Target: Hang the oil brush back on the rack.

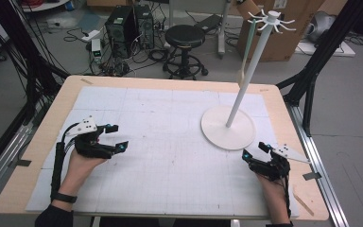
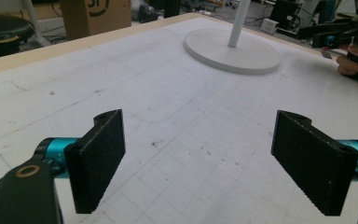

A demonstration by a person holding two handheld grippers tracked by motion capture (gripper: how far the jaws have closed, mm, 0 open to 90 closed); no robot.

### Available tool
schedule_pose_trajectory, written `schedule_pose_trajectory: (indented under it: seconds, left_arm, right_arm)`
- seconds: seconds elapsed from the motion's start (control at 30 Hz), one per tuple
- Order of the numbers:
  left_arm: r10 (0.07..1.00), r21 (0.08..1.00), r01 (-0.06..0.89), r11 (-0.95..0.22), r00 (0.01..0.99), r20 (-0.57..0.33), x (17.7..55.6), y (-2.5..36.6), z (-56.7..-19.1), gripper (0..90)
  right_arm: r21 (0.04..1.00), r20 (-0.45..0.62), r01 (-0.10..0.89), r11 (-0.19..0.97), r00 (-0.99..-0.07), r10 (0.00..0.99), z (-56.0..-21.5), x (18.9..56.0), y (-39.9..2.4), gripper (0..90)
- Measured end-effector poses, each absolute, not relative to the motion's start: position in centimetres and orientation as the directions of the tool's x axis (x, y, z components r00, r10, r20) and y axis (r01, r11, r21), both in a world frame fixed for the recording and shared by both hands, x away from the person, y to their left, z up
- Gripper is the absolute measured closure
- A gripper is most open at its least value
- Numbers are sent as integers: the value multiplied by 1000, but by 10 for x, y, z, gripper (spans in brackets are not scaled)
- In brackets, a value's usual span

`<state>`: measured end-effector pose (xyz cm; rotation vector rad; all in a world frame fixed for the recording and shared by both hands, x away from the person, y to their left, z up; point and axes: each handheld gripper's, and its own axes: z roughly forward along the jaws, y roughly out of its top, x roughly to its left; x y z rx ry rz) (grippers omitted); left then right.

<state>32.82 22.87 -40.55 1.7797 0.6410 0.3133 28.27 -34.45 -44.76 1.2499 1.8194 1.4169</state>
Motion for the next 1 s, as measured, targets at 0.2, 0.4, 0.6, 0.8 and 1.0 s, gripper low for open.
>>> schedule_pose_trajectory:
  seconds: [0.2,0.4,0.6,0.8,1.0]
  left_arm:
    - [590,946,274,-172,798,-123,326,240,-420,189]
    - [609,947,284,-149,781,-138,322,252,-427,192]
    - [622,941,304,-150,768,-149,321,259,-435,192]
    - [622,938,308,-159,769,-147,321,259,-437,192]
    - [636,934,315,-166,758,-142,320,261,-438,203]
  right_arm:
    - [936,136,350,29,-440,888,-448,282,-344,195]
    - [936,136,350,29,-439,888,-448,283,-344,195]
    - [933,144,358,25,-437,888,-448,283,-344,195]
    - [933,146,360,24,-440,886,-448,283,-344,195]
    - [933,144,358,26,-440,886,-448,283,-344,195]
